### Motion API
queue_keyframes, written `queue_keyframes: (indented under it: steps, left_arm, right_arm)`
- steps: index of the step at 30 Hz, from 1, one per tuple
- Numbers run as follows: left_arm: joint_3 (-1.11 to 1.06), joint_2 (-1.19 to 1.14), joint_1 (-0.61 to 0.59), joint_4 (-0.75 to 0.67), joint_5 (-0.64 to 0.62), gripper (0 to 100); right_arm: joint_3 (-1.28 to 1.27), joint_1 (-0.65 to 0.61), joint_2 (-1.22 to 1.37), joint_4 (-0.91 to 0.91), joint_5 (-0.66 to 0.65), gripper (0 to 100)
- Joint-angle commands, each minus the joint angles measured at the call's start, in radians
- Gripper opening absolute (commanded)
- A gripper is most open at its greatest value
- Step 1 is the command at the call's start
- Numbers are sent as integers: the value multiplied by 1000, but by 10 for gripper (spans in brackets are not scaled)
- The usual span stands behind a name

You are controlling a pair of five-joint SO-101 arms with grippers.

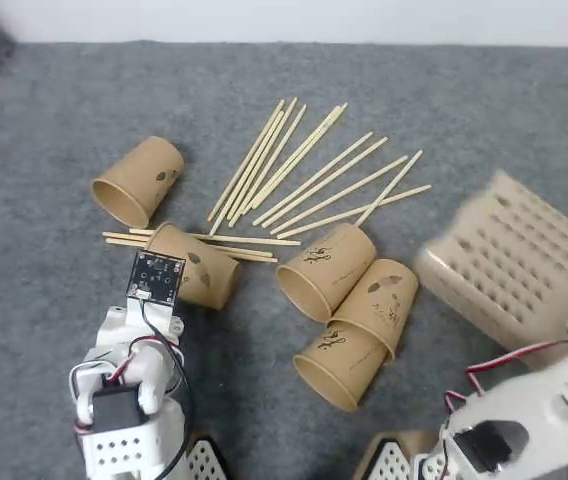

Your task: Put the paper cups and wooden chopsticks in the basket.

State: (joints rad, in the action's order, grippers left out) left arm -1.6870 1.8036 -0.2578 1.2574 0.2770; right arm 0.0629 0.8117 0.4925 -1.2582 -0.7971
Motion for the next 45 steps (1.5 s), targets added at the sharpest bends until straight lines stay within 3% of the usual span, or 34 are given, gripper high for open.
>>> queue_keyframes:
  steps: [1, 5, 9, 15, 21, 25, 30, 32, 36, 38, 45]
  left_arm:
    - [4, 15, -5, 2, 8, 36]
    - [4, 15, -5, 2, 8, 36]
    - [4, 15, -5, 2, 8, 36]
    - [4, 15, -5, 0, 8, 36]
    - [4, 15, -5, 0, 8, 36]
    - [4, 15, -5, 0, 8, 36]
    - [4, 15, -5, 0, 8, 36]
    - [4, 15, -6, 0, 8, 36]
    - [4, 15, -6, 0, 8, 36]
    - [4, 15, -6, 0, 8, 36]
    - [4, 15, -6, -2, 8, 36]
  right_arm:
    - [64, -209, -117, -15, 117, 6]
    - [141, -326, -179, -27, 215, 6]
    - [170, -378, -231, -104, 229, 6]
    - [265, -361, -351, -269, 120, 6]
    - [278, -341, -398, -277, 110, 6]
    - [336, -481, -409, -226, 118, 38]
    - [442, -739, -378, -136, 206, 230]
    - [442, -817, -349, -36, 183, 195]
    - [443, -900, -219, 196, 137, 0]
    - [446, -909, -140, 268, 101, 39]
    - [646, -901, 166, 346, -21, 6]
